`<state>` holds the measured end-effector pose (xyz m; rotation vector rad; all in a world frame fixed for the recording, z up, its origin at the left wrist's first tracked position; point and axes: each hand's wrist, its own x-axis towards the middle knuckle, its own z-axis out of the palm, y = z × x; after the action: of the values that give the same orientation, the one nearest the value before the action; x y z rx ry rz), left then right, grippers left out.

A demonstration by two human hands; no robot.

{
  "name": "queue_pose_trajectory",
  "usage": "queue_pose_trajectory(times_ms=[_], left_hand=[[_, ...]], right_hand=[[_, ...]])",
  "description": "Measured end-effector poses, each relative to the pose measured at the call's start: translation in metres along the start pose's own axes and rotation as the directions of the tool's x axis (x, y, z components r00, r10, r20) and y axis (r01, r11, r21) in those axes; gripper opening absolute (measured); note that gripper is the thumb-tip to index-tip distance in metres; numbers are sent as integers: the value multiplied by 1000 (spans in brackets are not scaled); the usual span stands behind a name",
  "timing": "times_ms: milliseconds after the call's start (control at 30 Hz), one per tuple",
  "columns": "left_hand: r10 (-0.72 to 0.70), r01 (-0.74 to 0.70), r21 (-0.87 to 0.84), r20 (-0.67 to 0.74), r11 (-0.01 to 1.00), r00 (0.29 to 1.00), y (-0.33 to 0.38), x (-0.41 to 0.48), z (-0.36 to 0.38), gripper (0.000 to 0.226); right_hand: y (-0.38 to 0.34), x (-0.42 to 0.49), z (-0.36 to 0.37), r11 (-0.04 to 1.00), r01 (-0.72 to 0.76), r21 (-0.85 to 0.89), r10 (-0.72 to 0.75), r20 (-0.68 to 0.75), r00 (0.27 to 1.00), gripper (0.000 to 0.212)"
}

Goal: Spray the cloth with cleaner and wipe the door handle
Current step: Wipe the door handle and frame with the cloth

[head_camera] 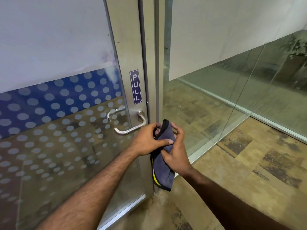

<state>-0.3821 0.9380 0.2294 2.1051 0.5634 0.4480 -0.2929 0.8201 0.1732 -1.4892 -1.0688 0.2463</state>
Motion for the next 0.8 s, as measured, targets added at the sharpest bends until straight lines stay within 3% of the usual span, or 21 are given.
queue_pose_trajectory(times_ms=[267,367,433,500,600,700,800], left_hand=[[118,-122,144,31,982,992,15,4,-7,36],[151,-199,335,164,921,975,33,15,-21,35],[172,-281,400,288,872,942,45,21,-27,26],[214,-372,436,369,820,905,55,25,-30,23],[294,-449,443,377,776,878,61,30,-32,30],[326,-449,407,337,795,883,60,33,-36,29],[232,-322,309,296,895,927,54,33,-40,38]], right_hand=[[-5,4,-14,993,77,-94,-81,-34,996,110],[-8,10,-33,988,35,-150,-30,37,999,130],[-11,18,-46,985,-35,-170,51,92,994,130],[-13,26,-58,991,-110,-76,122,177,977,115],[-15,34,-72,963,-223,151,161,341,926,69],[-14,32,-80,967,-233,101,188,330,925,35],[-21,32,-83,972,-225,64,196,302,933,22]])
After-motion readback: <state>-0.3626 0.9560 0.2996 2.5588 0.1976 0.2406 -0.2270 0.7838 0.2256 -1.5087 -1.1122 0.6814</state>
